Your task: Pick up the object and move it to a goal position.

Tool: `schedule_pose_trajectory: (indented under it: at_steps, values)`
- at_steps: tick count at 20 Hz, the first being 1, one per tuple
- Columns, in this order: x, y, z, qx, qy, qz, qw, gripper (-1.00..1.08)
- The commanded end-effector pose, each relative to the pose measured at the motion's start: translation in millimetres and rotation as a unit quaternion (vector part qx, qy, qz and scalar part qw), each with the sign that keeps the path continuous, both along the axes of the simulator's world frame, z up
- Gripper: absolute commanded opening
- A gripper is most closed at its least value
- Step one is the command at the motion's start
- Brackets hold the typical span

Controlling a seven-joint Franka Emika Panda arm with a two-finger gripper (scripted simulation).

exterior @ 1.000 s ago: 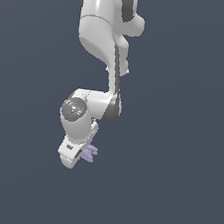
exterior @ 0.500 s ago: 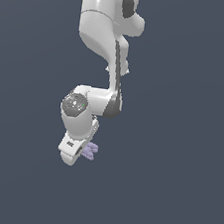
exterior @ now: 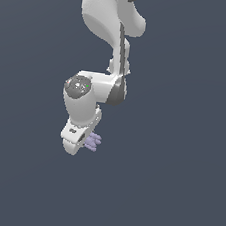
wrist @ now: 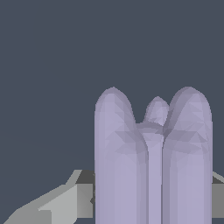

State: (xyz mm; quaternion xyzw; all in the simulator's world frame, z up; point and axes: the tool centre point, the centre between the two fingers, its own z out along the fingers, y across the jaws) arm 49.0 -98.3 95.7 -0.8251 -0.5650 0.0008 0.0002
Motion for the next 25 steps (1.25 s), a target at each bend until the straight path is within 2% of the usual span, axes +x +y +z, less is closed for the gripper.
schedule_pose_trajectory:
  at_steps: [1, 13, 25]
  values:
    - [-11, 1, 16, 0.0, -0.001, 0.0, 1.0, -1.0]
    - [-54, 6, 76, 0.0, -0.001, 0.0, 1.0, -1.0]
    - [-61, 7, 89, 0.0, -0.001, 0.0, 1.0, -1.0]
